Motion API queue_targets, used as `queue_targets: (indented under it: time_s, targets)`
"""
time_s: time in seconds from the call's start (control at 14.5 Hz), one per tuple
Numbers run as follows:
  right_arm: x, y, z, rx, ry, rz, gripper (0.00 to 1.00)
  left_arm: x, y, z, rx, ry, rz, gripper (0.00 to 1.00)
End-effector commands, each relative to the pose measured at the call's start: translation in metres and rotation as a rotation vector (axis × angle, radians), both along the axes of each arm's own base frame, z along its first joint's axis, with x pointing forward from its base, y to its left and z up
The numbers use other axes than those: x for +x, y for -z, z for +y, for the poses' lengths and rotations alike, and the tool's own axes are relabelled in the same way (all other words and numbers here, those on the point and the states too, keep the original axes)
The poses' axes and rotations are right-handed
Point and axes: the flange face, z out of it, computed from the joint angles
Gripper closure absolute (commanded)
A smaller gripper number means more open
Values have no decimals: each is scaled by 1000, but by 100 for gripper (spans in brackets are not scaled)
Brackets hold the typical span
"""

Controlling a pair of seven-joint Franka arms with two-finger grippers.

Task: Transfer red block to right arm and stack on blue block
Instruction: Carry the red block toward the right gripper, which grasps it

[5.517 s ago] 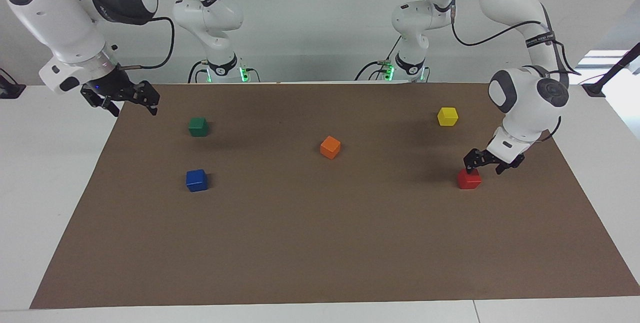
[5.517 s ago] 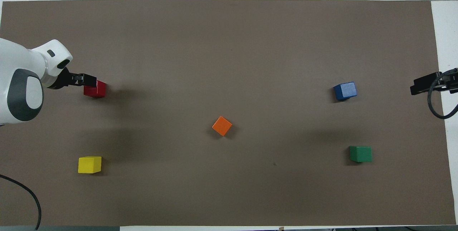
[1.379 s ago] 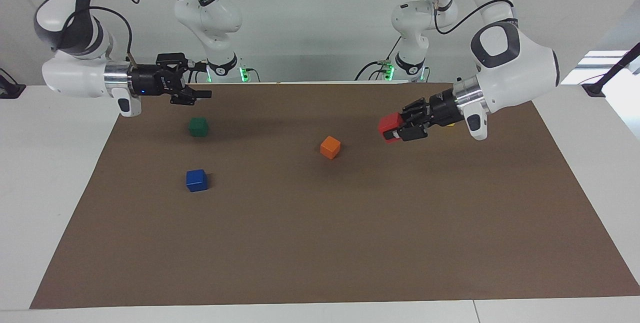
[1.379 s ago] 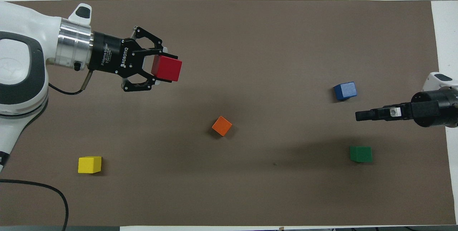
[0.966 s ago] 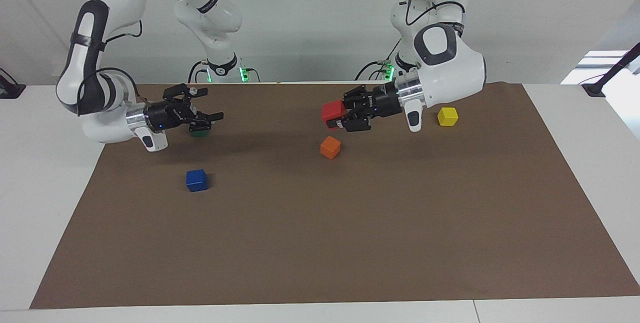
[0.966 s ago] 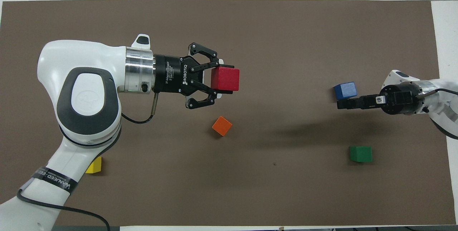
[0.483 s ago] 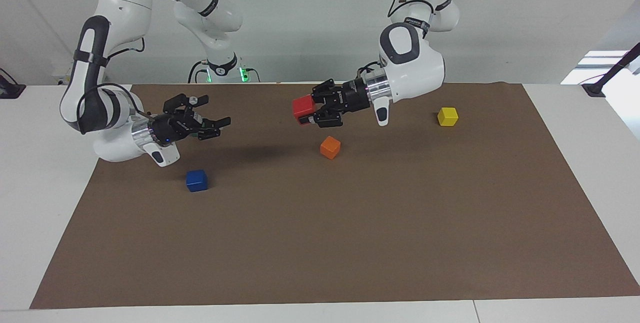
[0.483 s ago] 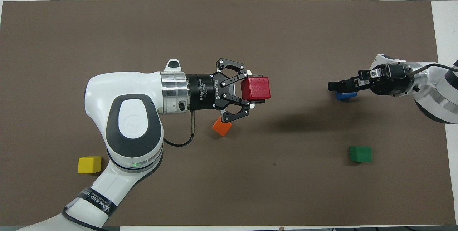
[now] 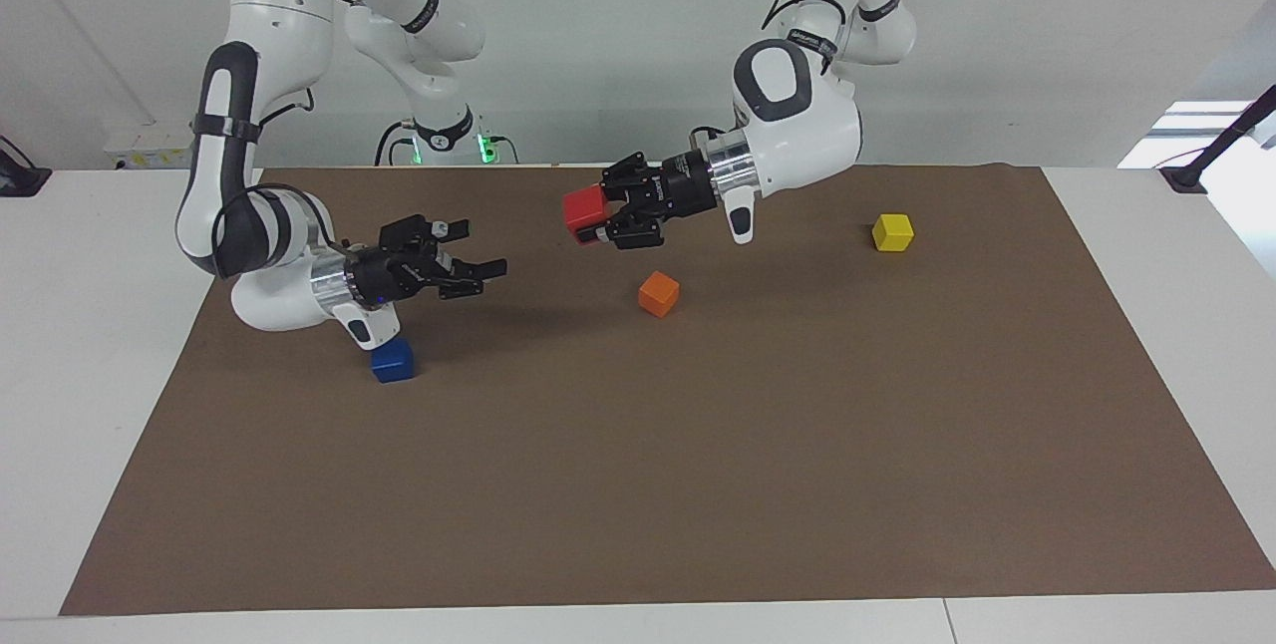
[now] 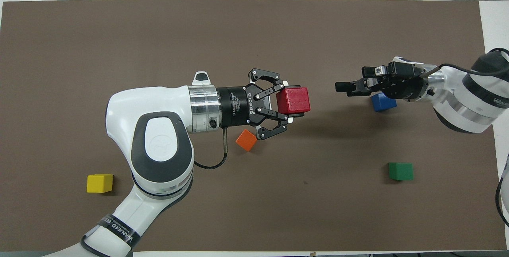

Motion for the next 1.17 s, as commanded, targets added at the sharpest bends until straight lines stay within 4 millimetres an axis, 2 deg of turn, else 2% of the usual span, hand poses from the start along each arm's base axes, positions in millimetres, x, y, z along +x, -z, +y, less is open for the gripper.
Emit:
queue_targets:
  time_s: [0.0,0.14,0.41,0.55,0.9,1.1]
  targets:
    - [4,4,-1,11,11,20,0,-7,-2,-14,-9,-51,15,100]
    - [2,6,7,10,-1,22,0,1,2,-19,-11,-45,19,100]
    - [2,12,24,-7,-2,27,0,0,1,-31,-13,-54,16,100]
    - [0,12,42,14,-4,31,0,1,2,-33,-24,-59,29,100]
    - [0,18,56,-13,11,21,0,4,1,-29,-40,-95,69,100]
    - [1,15,64,6,17,19,0,3,4,-30,-37,-93,72,100]
